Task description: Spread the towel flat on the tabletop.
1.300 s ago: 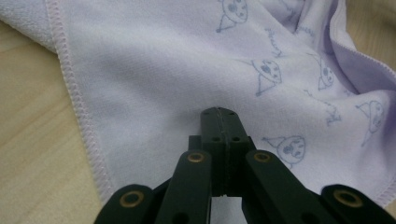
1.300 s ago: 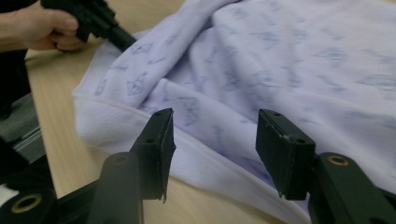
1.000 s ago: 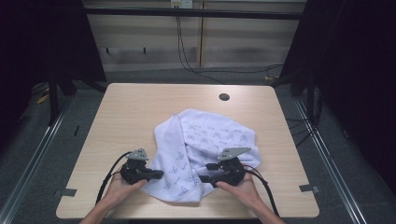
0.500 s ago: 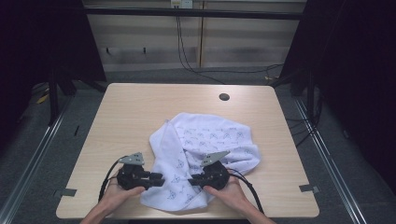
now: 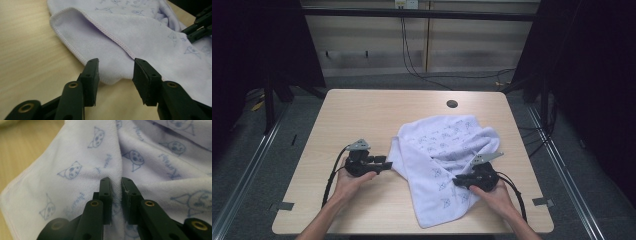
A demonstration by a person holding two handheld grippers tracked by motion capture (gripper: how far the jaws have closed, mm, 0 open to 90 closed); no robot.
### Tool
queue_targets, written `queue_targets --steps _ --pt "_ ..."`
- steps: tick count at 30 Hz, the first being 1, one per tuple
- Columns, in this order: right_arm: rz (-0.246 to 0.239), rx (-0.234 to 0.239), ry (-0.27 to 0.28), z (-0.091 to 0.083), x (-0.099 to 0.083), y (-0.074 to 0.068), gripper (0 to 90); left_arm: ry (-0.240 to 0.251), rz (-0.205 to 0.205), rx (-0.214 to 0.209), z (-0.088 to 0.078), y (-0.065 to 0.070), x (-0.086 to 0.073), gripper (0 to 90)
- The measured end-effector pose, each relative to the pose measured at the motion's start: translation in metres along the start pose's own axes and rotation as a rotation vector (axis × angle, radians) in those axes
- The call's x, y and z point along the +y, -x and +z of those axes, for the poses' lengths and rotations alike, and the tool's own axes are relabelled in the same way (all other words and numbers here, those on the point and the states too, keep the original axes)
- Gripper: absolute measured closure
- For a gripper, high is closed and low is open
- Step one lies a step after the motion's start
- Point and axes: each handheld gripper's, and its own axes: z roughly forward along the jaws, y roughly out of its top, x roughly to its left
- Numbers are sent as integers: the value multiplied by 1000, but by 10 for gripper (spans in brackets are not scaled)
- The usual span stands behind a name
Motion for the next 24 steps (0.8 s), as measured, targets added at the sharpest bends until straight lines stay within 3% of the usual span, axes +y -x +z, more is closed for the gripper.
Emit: queue_targets --steps 2,3,5,8,9,10,12,14,15,16,17,18,19,20,21,22,24 --pt "-5 -20 8 7 7 4 798 -26 4 14 14 -1 3 527" --pt "-6 -22 10 9 10 5 798 -45 18 50 25 0 4 527" --pt "-15 -28 21 18 17 8 789 -73 35 70 32 2 2 611" --pt "-10 -31 26 22 22 8 736 -87 59 69 33 3 1 790" --pt "-11 -43 34 21 24 5 646 -98 66 77 32 2 1 815" --pt "-11 -43 34 21 24 5 646 -98 66 77 32 2 1 823" --pt "-9 -55 63 13 25 0 554 -97 72 75 31 3 0 831" --pt "-23 -78 126 -3 24 -16 512 -105 80 71 27 6 -3 833" --pt "-23 -78 126 -3 24 -16 512 -105 80 71 27 6 -3 833" --pt "-29 -59 133 -5 23 -22 517 -114 70 61 23 8 -6 833" --pt "-61 17 117 -4 16 -42 553 -129 68 44 15 12 -11 833" --pt "-61 17 117 -4 16 -42 553 -129 68 44 15 12 -11 833" --pt "-84 115 80 6 10 -61 586 -145 59 31 4 19 -19 832" --pt "-93 147 70 11 9 -68 590 -145 59 31 4 19 -19 831" --pt "-93 147 70 11 9 -68 590 -151 55 15 -3 23 -23 831" --pt "-128 224 20 26 6 -86 600 -146 52 -16 -18 29 -31 826" --pt "-150 257 -16 36 5 -97 601 -132 54 -27 -28 32 -37 824"
